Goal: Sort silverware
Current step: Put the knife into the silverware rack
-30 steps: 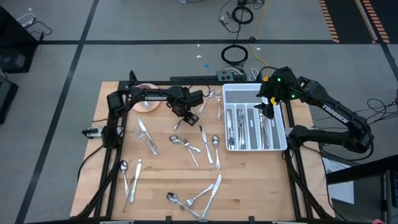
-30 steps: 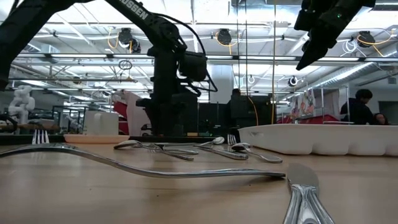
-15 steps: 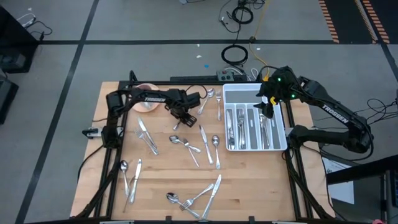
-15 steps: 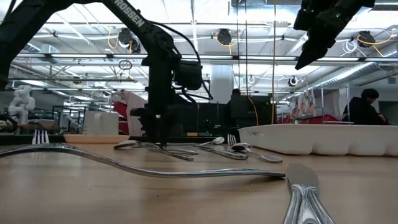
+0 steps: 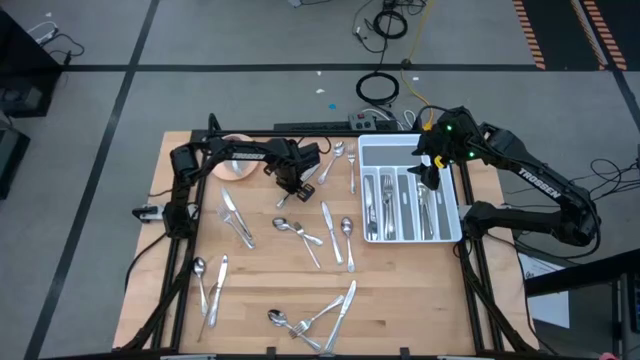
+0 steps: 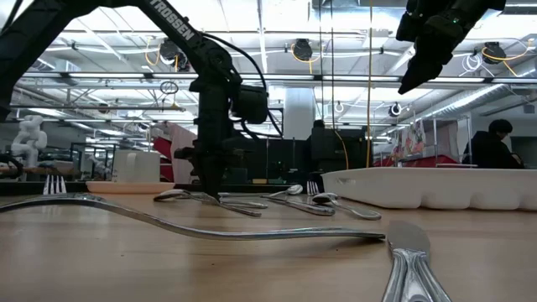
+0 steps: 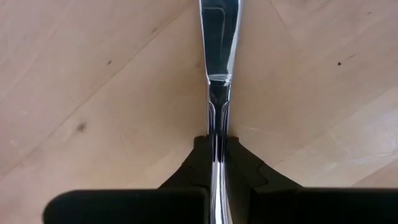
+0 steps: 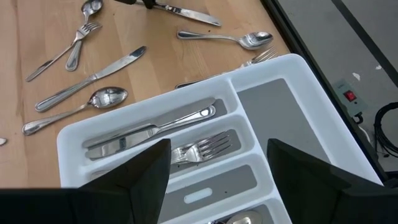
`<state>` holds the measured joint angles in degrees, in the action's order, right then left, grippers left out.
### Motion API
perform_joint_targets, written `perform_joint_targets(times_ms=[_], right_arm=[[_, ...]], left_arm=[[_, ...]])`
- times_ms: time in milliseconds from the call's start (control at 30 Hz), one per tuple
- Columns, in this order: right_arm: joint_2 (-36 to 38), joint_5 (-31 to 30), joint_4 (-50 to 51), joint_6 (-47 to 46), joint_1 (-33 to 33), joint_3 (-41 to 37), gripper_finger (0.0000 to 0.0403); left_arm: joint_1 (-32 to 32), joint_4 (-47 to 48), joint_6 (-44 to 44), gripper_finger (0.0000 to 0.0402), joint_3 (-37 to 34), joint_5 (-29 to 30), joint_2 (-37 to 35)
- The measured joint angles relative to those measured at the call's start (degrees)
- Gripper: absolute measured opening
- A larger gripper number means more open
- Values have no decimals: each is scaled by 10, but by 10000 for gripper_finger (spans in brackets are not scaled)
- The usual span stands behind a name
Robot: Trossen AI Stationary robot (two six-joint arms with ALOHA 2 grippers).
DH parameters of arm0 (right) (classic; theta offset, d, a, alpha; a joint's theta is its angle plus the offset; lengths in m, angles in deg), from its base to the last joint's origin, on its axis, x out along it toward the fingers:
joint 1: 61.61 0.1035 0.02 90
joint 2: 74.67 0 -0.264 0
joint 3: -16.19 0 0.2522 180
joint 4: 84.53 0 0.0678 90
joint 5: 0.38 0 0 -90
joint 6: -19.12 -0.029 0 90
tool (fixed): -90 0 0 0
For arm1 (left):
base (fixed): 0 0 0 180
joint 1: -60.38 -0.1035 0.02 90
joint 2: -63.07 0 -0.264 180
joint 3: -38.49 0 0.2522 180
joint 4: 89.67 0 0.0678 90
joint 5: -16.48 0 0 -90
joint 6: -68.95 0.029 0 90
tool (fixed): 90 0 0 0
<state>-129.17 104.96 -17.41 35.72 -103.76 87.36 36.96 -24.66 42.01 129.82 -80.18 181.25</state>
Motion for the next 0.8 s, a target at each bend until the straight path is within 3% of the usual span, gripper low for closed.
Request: perform_joint_targets(times_ms=[600, 800], right_arm=[[-1, 0, -8, 5, 0, 0, 258], [-35, -4, -60, 24, 31, 0, 258]], left_arm=[[7, 64, -26, 2, 36, -16, -37], [23, 78, -8, 24, 45, -21, -135]])
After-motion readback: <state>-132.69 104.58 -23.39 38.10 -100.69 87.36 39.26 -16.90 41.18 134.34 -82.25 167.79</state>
